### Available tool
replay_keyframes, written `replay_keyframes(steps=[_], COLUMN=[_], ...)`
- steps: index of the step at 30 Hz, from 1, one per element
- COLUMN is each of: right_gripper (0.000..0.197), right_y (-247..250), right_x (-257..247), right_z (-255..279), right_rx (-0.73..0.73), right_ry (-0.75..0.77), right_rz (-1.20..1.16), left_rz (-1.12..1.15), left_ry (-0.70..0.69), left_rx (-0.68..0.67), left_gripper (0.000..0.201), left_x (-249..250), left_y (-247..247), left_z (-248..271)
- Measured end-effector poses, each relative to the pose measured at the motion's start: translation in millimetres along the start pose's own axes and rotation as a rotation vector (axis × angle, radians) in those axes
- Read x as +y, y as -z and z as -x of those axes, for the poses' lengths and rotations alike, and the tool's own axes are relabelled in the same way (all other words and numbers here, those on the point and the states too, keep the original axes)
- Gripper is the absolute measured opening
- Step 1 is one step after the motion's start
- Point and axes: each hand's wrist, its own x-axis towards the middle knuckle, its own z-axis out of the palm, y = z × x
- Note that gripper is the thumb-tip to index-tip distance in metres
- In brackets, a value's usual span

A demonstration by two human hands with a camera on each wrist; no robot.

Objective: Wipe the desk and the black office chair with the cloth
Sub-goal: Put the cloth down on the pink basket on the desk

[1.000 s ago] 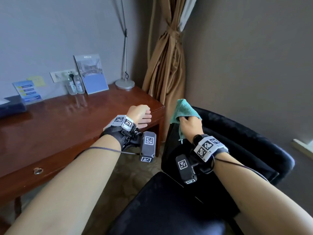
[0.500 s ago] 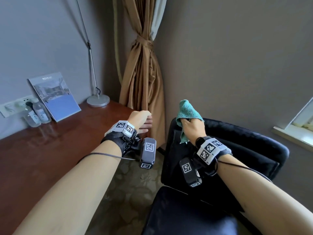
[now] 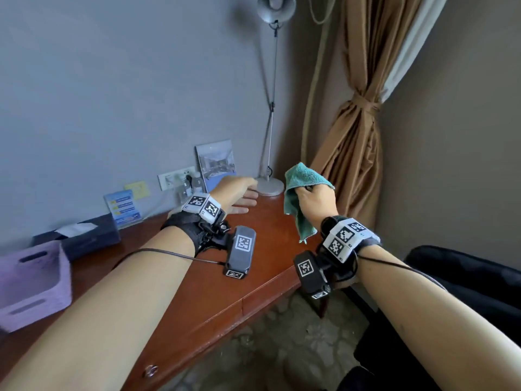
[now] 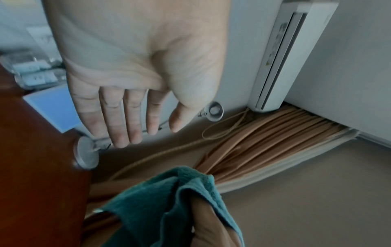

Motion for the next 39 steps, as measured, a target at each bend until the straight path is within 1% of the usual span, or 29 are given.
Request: replay_keyframes(steps=[2, 4, 6, 9, 10, 12, 14, 16, 17, 18, 20, 21, 23, 25, 27, 28, 29, 32, 33, 35, 36, 37, 39], right_gripper=[0.015, 0.018, 0.017, 0.015, 0.014, 0.013, 0.027, 0.044, 0.047, 0.047, 0.040, 0.036, 0.036, 0.031, 0.021, 0.021, 0.022, 0.028, 0.030, 0.031, 0.031, 0.031, 0.027], right_y=[-30, -61, -94, -141, -156, -184, -212, -242, -257, -274, -299, -313, -339, -370, -400, -416, -431, -476, -491, -521, -537, -550, -574], right_x=[-25, -46, -67, -91, -98, -111, -124, -135, -140, -143, -153, -158, -171, -185, -196, -200, -203, -208, -208, -209, -209, -209, -207], right_z=[-3, -6, -4, 5, 9, 10, 9, 5, 3, -2, -11, -17, -29, -40, -48, -52, -53, -44, -37, -23, -17, -10, 4], right_rx=[-0.123, -0.284, -0.481, -0.747, -0.803, -0.877, -0.943, -1.070, -1.133, -1.171, -1.235, -1.275, -1.352, -1.370, -1.304, -1.272, -1.262, -1.335, -1.337, -1.287, -1.268, -1.257, -1.275], right_ry=[0.072, 0.141, 0.201, 0.315, 0.339, 0.388, 0.396, 0.369, 0.352, 0.334, 0.318, 0.307, 0.317, 0.401, 0.482, 0.505, 0.526, 0.578, 0.605, 0.628, 0.614, 0.599, 0.519], right_rz=[0.063, 0.137, 0.188, 0.254, 0.258, 0.244, 0.253, 0.221, 0.183, 0.160, 0.131, 0.132, 0.203, 0.337, 0.439, 0.464, 0.481, 0.569, 0.589, 0.551, 0.506, 0.458, 0.383], left_rz=[0.013, 0.013, -0.004, 0.019, 0.008, -0.057, -0.139, -0.161, -0.139, -0.108, -0.077, -0.085, -0.122, -0.241, -0.322, -0.305, -0.250, 0.007, 0.047, 0.073, 0.087, 0.107, 0.187], left_ry=[-0.014, -0.029, -0.017, 0.072, 0.102, 0.138, 0.157, 0.151, 0.145, 0.146, 0.156, 0.165, 0.191, 0.232, 0.273, 0.276, 0.267, 0.278, 0.289, 0.307, 0.320, 0.333, 0.364], left_rx=[0.053, 0.081, 0.076, 0.072, 0.072, 0.082, 0.133, 0.187, 0.211, 0.245, 0.316, 0.348, 0.389, 0.430, 0.539, 0.584, 0.602, 0.686, 0.732, 0.814, 0.848, 0.877, 0.904], left_gripper=[0.012, 0.014, 0.022, 0.040, 0.045, 0.043, 0.032, 0.025, 0.024, 0.021, 0.015, 0.018, 0.028, 0.024, 0.015, 0.016, 0.018, 0.017, 0.016, 0.009, 0.008, 0.010, 0.009], left_x=[0, -1, -5, -17, -21, -34, -48, -61, -66, -69, -75, -78, -82, -88, -99, -106, -115, -141, -150, -166, -173, -183, -199], left_y=[33, 64, 92, 129, 140, 165, 189, 214, 224, 235, 263, 279, 309, 337, 365, 378, 392, 424, 434, 453, 463, 474, 491], left_z=[9, 18, 29, 43, 46, 47, 45, 41, 40, 38, 31, 26, 16, 4, -4, -7, -8, -2, 0, 4, 6, 7, 6])
